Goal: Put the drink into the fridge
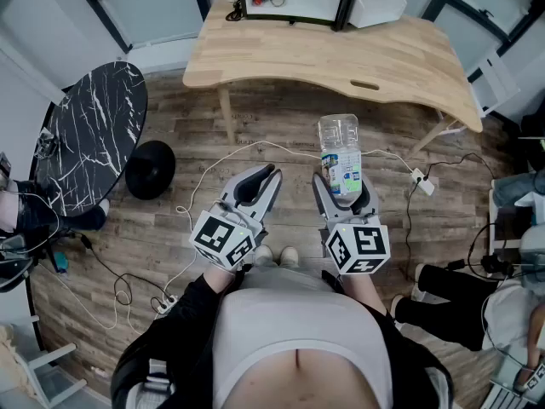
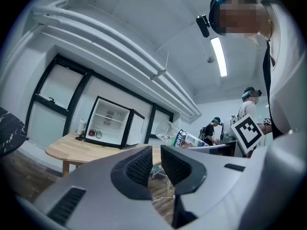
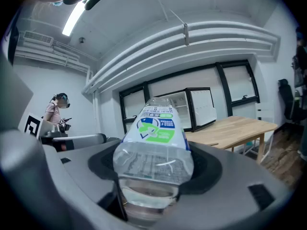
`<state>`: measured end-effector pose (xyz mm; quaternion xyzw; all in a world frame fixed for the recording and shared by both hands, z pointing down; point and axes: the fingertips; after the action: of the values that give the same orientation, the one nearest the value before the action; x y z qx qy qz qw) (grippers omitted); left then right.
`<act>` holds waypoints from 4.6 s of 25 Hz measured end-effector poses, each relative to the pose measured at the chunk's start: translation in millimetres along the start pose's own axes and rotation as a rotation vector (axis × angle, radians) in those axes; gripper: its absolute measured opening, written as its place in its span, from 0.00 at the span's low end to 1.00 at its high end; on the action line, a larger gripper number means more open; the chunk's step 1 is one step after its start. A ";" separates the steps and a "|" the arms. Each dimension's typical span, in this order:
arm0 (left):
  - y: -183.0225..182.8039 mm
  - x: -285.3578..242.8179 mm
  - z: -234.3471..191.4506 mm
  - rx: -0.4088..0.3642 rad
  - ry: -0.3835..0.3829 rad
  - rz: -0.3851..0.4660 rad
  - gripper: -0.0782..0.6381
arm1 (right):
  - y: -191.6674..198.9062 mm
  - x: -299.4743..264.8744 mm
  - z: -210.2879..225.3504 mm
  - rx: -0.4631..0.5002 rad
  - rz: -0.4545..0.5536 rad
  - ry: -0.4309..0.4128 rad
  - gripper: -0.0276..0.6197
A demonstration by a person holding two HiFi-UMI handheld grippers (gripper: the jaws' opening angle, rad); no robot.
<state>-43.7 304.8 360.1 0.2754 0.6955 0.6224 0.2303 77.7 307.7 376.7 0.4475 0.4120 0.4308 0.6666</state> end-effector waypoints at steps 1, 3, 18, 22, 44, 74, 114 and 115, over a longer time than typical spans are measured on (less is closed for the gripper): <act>0.6 -0.1 -0.1 0.000 -0.003 0.000 0.19 | -0.4 -0.1 0.6 0.004 -0.001 0.000 0.57; 1.6 -0.4 -0.5 0.000 -0.009 0.001 0.19 | -1.1 -0.6 1.6 0.014 -0.002 0.001 0.57; 1.9 -7.7 6.5 -0.010 -0.004 -0.001 0.19 | -2.5 0.9 2.9 0.036 -0.010 -0.011 0.57; 3.0 -12.5 10.1 -0.011 -0.003 0.000 0.19 | -5.5 1.8 5.2 0.050 -0.002 -0.015 0.57; 8.7 -39.7 -21.1 -0.013 -0.070 0.018 0.19 | -6.2 -41.4 27.2 0.013 -0.032 -0.057 0.57; -20.2 -183.9 -212.4 -0.037 0.074 0.008 0.19 | -60.6 -264.9 44.1 -0.003 0.018 0.034 0.57; -26.6 -358.2 -334.7 -0.018 0.060 0.019 0.19 | -112.8 -439.2 141.1 -0.045 0.004 -0.003 0.57; -28.6 -367.1 -338.6 -0.022 0.055 0.022 0.19 | -115.6 -447.7 146.3 -0.046 0.001 -0.009 0.57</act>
<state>1.5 -193.4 363.7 0.2632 0.6915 0.6400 0.2072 108.8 -176.3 378.1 0.4339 0.3988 0.4385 0.6785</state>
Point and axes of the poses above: the fingertips, and each gripper's own axes: x backward along the fingers, z to its right, y out of its underside, and after that the axes turned 6 degrees about -x, right-handed
